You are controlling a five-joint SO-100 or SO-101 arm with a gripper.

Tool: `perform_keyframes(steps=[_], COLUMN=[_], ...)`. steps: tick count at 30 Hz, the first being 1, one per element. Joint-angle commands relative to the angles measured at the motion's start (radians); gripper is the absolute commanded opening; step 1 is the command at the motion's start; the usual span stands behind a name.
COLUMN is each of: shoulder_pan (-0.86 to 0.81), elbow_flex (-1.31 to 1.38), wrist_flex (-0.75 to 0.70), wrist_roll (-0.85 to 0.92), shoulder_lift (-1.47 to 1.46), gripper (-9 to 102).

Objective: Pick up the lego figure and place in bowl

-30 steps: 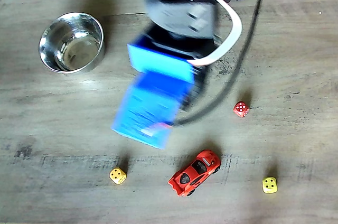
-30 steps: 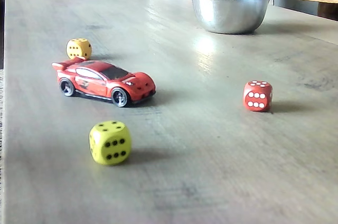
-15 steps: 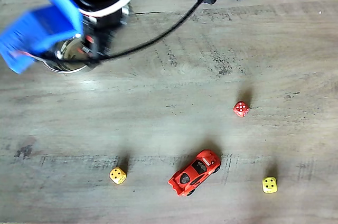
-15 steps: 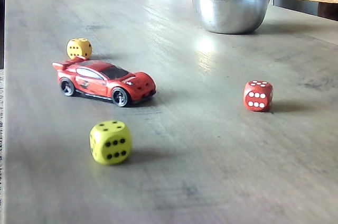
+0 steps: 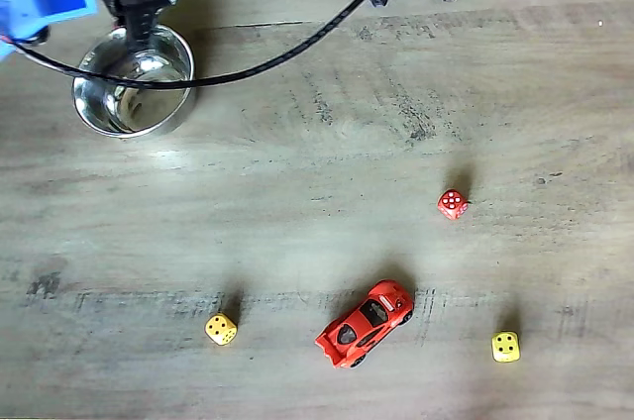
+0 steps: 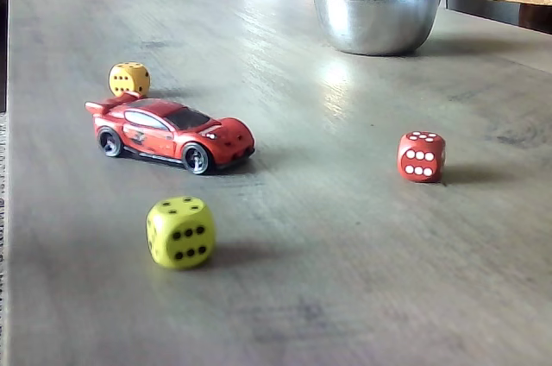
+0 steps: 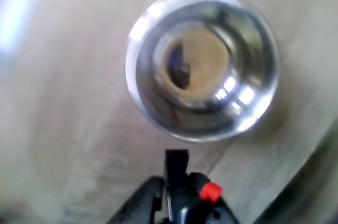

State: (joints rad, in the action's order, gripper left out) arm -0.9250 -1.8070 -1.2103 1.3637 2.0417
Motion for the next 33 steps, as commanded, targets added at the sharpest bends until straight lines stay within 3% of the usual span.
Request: perform_keyframes(steps=[1,7,19,33], shoulder_pan=[-0.035,-0.037,-0.057,-0.058], elbow_flex=[-0.015,-0.018,-0.018,-0.055], wrist_flex=[0.011,0.041,0.314,0.328], wrist_roll=[0.014,0.014,0.014,0.014], shoulder_lift=[0.018,0.017,-0.204,-0.230], gripper=[-1,-1,-1,-1])
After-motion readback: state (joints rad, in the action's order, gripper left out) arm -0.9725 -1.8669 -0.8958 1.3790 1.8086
